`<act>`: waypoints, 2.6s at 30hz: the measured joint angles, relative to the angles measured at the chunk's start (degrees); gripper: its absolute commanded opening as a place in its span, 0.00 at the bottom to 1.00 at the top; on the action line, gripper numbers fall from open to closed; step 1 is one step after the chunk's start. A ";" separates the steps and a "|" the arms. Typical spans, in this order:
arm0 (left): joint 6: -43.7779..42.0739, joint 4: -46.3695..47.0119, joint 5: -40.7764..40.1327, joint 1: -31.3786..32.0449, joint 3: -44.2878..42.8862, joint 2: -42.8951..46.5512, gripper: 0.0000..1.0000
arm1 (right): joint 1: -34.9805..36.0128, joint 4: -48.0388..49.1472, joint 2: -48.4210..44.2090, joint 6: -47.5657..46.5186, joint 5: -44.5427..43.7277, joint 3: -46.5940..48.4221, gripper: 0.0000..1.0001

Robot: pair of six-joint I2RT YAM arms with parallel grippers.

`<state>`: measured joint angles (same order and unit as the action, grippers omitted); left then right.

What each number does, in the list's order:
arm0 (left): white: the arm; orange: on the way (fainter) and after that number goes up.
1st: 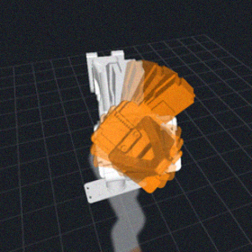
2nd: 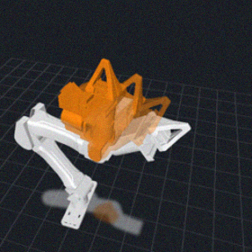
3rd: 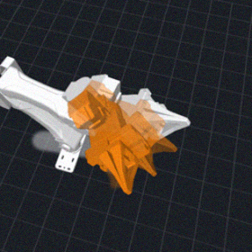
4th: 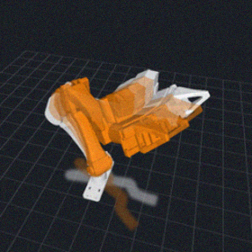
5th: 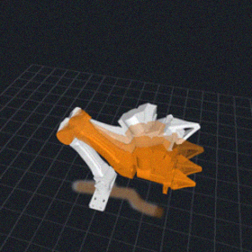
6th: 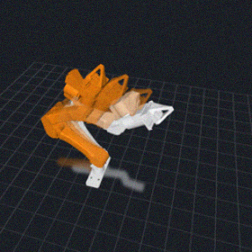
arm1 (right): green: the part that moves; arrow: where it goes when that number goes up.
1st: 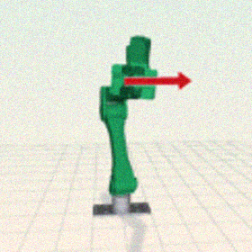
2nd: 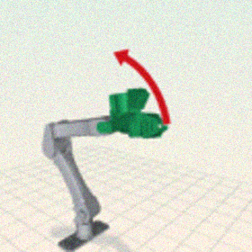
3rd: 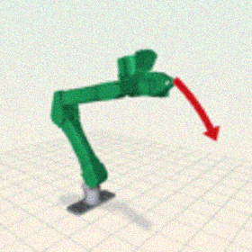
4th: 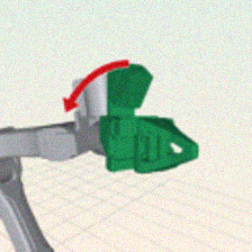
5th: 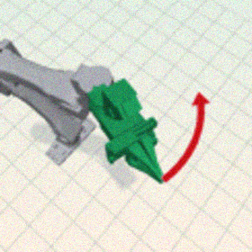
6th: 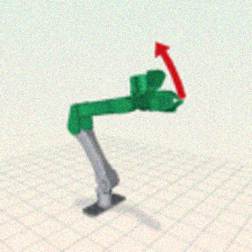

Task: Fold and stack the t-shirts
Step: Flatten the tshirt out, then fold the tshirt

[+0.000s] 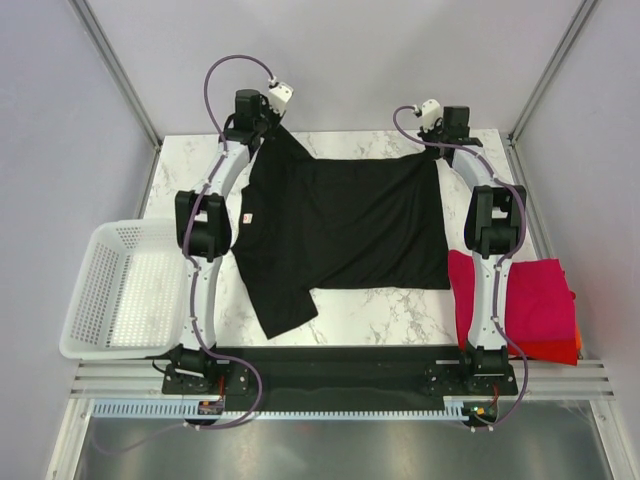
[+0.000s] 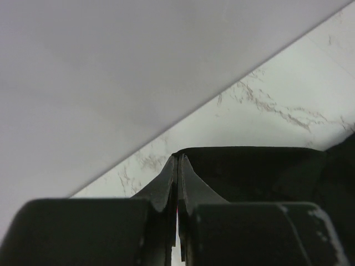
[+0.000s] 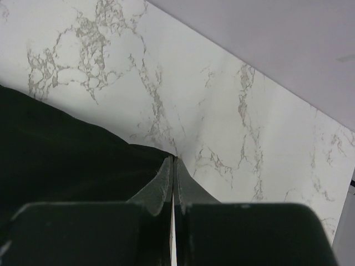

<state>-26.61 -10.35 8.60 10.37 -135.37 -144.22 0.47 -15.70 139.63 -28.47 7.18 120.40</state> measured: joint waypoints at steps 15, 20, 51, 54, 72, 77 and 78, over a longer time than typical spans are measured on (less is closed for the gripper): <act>-0.57 -4.02 0.04 0.04 14.67 18.36 0.02 | 0.00 -0.20 -7.74 -0.76 0.70 -10.95 0.00; -0.68 -5.73 0.02 0.07 20.92 22.64 0.02 | 0.00 -0.20 -11.28 -0.92 0.92 -12.85 0.00; -0.59 -13.97 1.68 0.26 43.10 40.50 0.02 | 0.00 -3.19 -21.29 -1.44 3.74 -26.01 0.00; -0.50 -14.56 2.16 0.26 47.56 42.25 0.02 | 0.00 -3.56 -22.95 -0.70 4.81 -28.11 0.00; -0.50 -18.25 2.03 0.26 57.31 46.38 0.02 | 0.00 -6.21 -32.04 3.15 7.39 -41.75 0.00; -0.55 -19.78 2.03 0.26 57.37 46.99 0.02 | 0.00 -6.27 -32.11 3.26 7.54 -41.97 0.00; -0.55 -20.00 2.05 0.26 57.46 47.15 0.02 | 0.00 -6.27 -32.11 3.26 7.56 -41.97 0.00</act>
<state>-27.16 -30.35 10.66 10.63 -77.91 -97.08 0.47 -21.98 107.53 -25.21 14.74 78.43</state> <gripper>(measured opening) 0.027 0.007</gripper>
